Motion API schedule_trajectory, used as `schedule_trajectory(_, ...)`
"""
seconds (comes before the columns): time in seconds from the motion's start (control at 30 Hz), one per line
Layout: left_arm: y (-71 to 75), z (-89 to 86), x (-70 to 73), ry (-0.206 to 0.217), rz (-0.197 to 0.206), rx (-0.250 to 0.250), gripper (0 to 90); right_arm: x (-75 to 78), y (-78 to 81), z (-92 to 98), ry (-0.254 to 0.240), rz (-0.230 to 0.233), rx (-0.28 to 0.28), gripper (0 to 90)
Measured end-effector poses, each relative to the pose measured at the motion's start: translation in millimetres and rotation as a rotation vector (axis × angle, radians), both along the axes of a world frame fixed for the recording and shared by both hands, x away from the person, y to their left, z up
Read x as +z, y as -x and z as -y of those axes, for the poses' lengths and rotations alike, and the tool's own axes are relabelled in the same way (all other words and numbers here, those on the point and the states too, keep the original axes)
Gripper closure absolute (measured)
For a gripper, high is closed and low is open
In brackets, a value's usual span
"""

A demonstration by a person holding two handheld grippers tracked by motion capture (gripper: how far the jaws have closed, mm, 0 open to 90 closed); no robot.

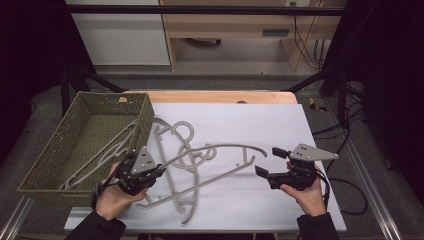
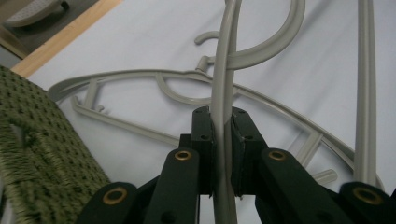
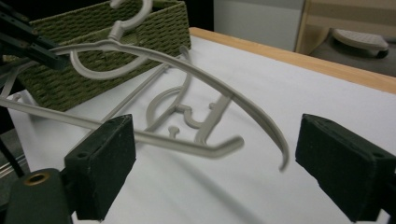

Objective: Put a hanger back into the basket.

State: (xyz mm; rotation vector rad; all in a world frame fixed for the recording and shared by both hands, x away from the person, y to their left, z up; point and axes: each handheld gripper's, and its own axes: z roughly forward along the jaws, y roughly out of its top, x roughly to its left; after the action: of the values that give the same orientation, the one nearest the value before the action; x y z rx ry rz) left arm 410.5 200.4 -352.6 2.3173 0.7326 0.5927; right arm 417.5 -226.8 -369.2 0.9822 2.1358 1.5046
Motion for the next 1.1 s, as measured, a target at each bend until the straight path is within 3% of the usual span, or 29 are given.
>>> schedule_trajectory(0.2, 2.4, -14.1, 24.4, 0.036, 0.082, 0.046, 81.7, 1.3, 4.1, 11.4, 0.011, 0.004, -0.047, 7.3)
schedule_trajectory(0.43, -1.9, -33.1, 51.1, 0.072, 0.145, 0.101, 81.7, -3.5, 5.8, 20.1, 0.007, -0.008, -0.077, 6.5)
schedule_trajectory(0.7, -18.0, -73.0, 79.0, 0.115, 0.161, 0.161, 81.7, -8.3, 5.0, 24.8, -0.005, -0.009, -0.12, 4.7)
schedule_trajectory(0.9, -28.0, -101.3, 88.6, 0.139, 0.206, 0.245, 81.6, -11.1, 3.8, 25.1, 0.017, -0.011, -0.126, 4.2)
schedule_trajectory(1.1, -34.3, -131.9, 87.9, 0.13, 0.239, 0.337, 81.6, -11.4, 3.5, 25.0, 0.02, -0.012, -0.131, 4.1)
